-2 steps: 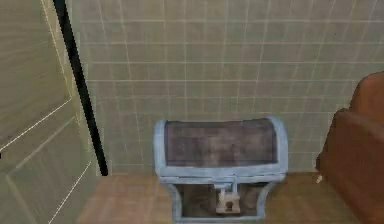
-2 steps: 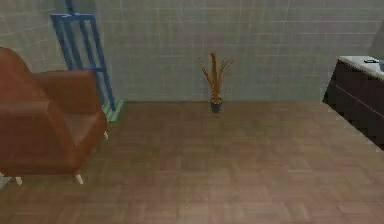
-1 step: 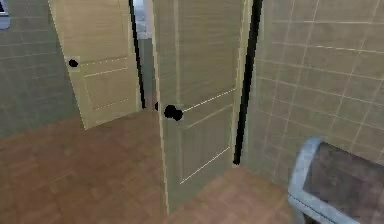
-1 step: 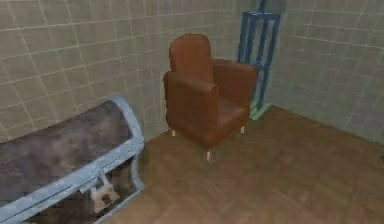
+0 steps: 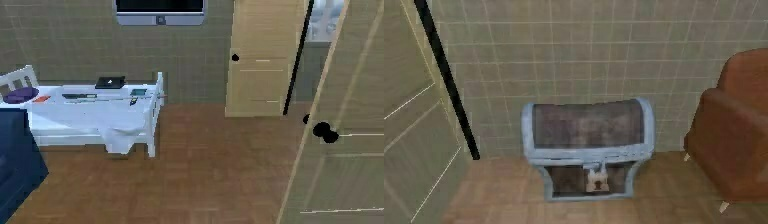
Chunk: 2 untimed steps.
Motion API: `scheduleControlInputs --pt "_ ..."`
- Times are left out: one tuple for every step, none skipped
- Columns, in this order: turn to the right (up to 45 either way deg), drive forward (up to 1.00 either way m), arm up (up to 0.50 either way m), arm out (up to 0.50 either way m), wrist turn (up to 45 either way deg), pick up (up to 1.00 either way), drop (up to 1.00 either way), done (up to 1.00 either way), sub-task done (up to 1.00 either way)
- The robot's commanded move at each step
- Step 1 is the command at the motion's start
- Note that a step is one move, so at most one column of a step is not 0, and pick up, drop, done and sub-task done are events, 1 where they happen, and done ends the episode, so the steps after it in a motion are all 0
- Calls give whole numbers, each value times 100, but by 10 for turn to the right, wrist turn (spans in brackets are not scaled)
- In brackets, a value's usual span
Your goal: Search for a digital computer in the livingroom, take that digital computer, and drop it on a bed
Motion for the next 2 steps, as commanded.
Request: scheduleControlInputs --pt "0 100 0 0 0 0 0 0 0" --pt "0 25 0 0 0 0 0 0 0"
